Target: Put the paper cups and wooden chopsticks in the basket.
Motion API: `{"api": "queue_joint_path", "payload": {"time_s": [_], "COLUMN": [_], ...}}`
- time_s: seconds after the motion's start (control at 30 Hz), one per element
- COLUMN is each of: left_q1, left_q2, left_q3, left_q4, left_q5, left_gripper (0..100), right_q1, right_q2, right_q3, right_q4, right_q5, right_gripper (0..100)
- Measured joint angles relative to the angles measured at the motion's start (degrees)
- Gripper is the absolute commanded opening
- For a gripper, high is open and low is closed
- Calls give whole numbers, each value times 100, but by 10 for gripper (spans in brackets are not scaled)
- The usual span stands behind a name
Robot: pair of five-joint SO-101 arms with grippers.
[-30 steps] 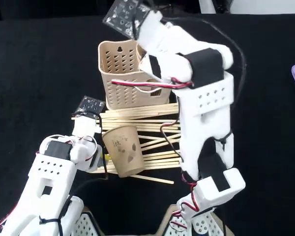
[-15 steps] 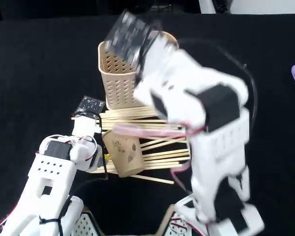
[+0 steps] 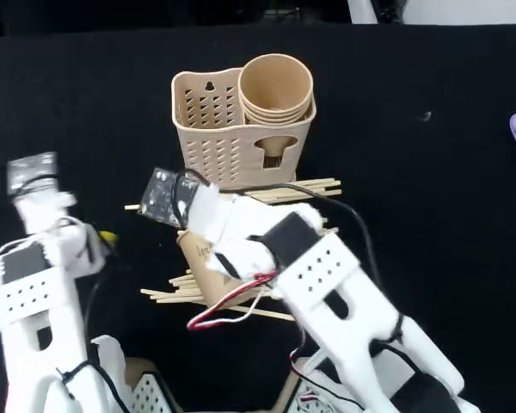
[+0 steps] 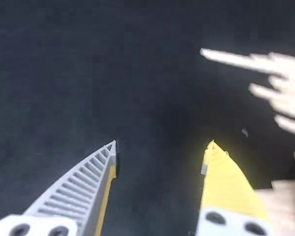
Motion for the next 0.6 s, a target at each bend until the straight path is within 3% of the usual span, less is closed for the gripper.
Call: {"api": "queue_joint_path", "payload": {"time_s": [0.13,0.27,0.47,0.6], "left_q1": [-703,-809,-826,-835], "left_q2": [0,0,0,0], "left_q3": [-9,-9,-9,-9], "left_q4": [-264,-281,-281,-281], "left_q5": [299,413,431,431], "left_gripper": [277,278,278,278], "right_q1": [-9,-18,-246,-607], "right_q2": [545,1248,1626,1662], "right_q3": [18,18,-35,-26], "right_q4": [-818,-1248,-1266,-580], "right_q5": [-457,-563,-615,-35], "right_gripper": [237,237,237,236]}}
